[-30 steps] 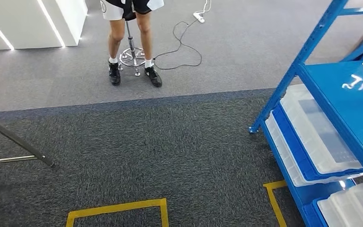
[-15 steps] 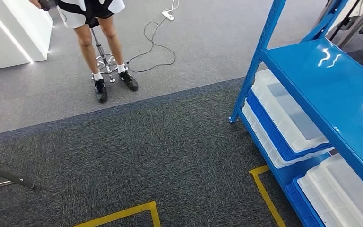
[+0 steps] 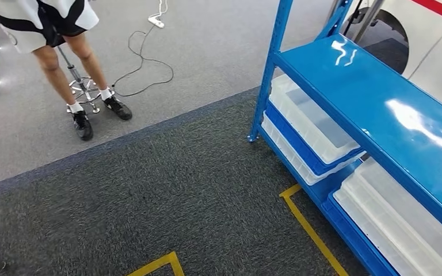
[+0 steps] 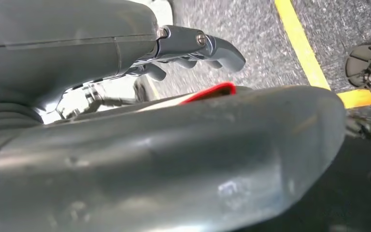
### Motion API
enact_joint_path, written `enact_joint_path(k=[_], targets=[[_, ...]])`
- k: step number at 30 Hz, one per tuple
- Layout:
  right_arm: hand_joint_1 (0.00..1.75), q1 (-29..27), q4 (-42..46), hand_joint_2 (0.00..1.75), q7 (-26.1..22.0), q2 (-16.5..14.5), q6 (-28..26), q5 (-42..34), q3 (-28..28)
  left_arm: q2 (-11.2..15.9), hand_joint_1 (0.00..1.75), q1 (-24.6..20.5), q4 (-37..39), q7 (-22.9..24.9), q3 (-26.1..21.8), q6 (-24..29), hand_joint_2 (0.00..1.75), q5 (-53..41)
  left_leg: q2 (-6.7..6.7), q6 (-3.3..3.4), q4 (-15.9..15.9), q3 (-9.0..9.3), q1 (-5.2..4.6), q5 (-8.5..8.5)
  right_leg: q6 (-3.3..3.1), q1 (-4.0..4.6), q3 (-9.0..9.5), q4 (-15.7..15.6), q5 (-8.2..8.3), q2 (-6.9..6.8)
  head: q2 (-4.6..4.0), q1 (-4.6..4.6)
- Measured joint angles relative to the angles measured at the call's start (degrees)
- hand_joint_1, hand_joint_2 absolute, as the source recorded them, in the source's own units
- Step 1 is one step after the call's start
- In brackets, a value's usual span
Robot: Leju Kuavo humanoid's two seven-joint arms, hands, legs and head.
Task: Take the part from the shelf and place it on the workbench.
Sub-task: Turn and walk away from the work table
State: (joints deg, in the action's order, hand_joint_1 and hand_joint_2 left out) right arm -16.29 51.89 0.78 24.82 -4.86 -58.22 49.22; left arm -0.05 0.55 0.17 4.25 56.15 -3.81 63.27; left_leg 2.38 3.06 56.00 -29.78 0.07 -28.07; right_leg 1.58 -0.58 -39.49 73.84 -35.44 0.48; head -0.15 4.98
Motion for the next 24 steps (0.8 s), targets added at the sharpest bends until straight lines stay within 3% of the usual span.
enact_joint_path(k=[1,4,6,9,11,13,14,15,16,17,18,20,22,24], targets=[[0.00,0.61,-0.44,0.00,-0.85,0.07,0.67,-1.72,1.73,-0.02,0.00,-0.04,-0.01,0.16,0.00,0.13,0.00,-0.26,0.83,-0.17,0.06,0.05,0.09,-0.16,0.33,-0.29,0.55,-0.87,1.04,-0.23,0.00,-0.01],[0.00,2.70,-3.10,0.00,-2.84,-0.14,2.99,-5.92,6.25,-0.04,0.00,-0.23,-0.11,0.31,0.01,1.24,0.00,-0.67,2.85,-1.10,0.68,0.51,0.31,-0.91,0.84,-0.69,6.65,-11.90,5.95,-2.67,0.00,-0.02],[0.00,4.15,-5.24,0.00,-3.87,-0.69,4.15,-7.86,8.92,-0.01,0.00,-0.45,-0.17,0.36,0.02,2.15,0.00,-0.93,3.71,-1.87,1.08,0.84,0.25,-1.39,0.35,-0.36,8.43,-15.31,6.68,-3.63,0.00,-0.01],[0.00,5.80,-8.28,0.00,-5.24,-1.62,5.25,-9.42,12.19,0.02,0.00,-1.02,-0.32,0.48,0.08,2.73,0.00,-1.27,4.44,-2.89,1.33,1.51,0.48,-1.92,-0.82,-0.13,8.40,-15.43,6.81,-2.04,0.00,0.02],[0.00,6.89,-10.30,0.00,-6.34,-2.32,6.28,-10.19,13.62,0.04,0.00,-1.11,-0.44,0.52,0.31,2.80,0.00,-1.70,2.03,-3.41,4.16,0.53,0.80,-4.09,-1.65,-0.31,8.50,-15.78,7.13,-0.97,0.00,0.03],[0.00,8.05,-12.60,0.00,-7.22,-3.23,7.35,-10.80,14.60,0.05,0.00,-1.01,-0.46,0.58,0.73,2.86,0.00,-2.06,-1.07,-3.63,11.39,-2.88,0.93,-8.00,-2.13,-0.22,8.36,-15.83,7.30,0.11,0.00,0.04],[0.00,8.45,-13.66,0.00,-7.49,-3.70,7.71,-10.98,14.94,0.04,0.00,-0.96,-0.46,0.60,0.90,2.89,0.00,-2.15,-1.70,-3.65,15.20,-4.76,0.94,-9.45,-2.24,-0.12,8.27,-15.78,7.31,0.76,0.00,0.04],[0.00,8.76,-14.55,0.00,-7.65,-4.13,7.94,-11.08,15.22,0.04,0.00,-0.91,-0.47,0.63,1.01,2.89,0.00,-2.23,-1.97,-3.61,17.63,-6.05,0.94,-9.84,-2.29,0.00,8.24,-15.70,7.31,1.50,0.00,0.03],[0.00,8.97,-15.20,0.00,-7.77,-4.48,8.05,-11.12,15.40,0.03,0.00,-0.88,-0.48,0.64,1.06,2.90,0.00,-2.28,-2.07,-3.52,18.34,-6.55,0.93,-9.30,-2.31,0.09,8.25,-15.61,7.29,2.21,0.00,0.03],[0.00,9.20,-15.76,0.00,-7.83,-4.79,8.09,-11.15,15.51,0.03,0.00,-0.87,-0.48,0.64,1.08,2.90,0.00,-2.30,-2.27,-3.33,16.44,-5.90,0.93,-7.44,-2.32,0.15,8.30,-15.47,7.24,3.05,0.00,0.03],[0.00,9.41,-16.17,0.00,-7.87,-5.02,8.11,-11.17,15.57,0.03,0.00,-0.85,-0.48,0.65,1.09,2.91,0.00,-2.32,-2.86,-3.06,12.77,-4.46,0.92,-4.91,-2.30,0.18,8.36,-15.34,7.18,3.90,0.00,0.04],[0.00,9.74,-16.87,0.00,-7.90,-5.47,8.16,-11.19,15.63,0.07,0.00,-0.82,-0.48,0.66,1.10,2.98,0.00,-2.34,-5.44,-2.51,5.23,-1.40,0.97,-1.46,-2.09,0.18,8.25,-15.08,7.06,5.45,0.00,0.03],[0.00,10.02,-17.49,0.00,-8.02,-5.78,8.21,-11.20,15.75,0.11,0.00,-0.85,-0.48,0.67,1.11,3.04,0.00,-2.37,-6.95,-2.26,2.52,-0.35,0.84,-1.04,-1.46,-0.05,7.72,-15.00,7.22,6.68,0.00,0.03],[0.00,10.23,-18.09,0.00,-8.22,-5.96,8.21,-11.23,15.96,0.09,0.00,-1.07,-0.49,0.66,1.13,3.04,0.00,-2.39,-5.92,-1.97,1.91,-0.15,0.81,-0.78,-0.61,-0.23,7.37,-15.20,7.54,7.85,0.00,0.04]])
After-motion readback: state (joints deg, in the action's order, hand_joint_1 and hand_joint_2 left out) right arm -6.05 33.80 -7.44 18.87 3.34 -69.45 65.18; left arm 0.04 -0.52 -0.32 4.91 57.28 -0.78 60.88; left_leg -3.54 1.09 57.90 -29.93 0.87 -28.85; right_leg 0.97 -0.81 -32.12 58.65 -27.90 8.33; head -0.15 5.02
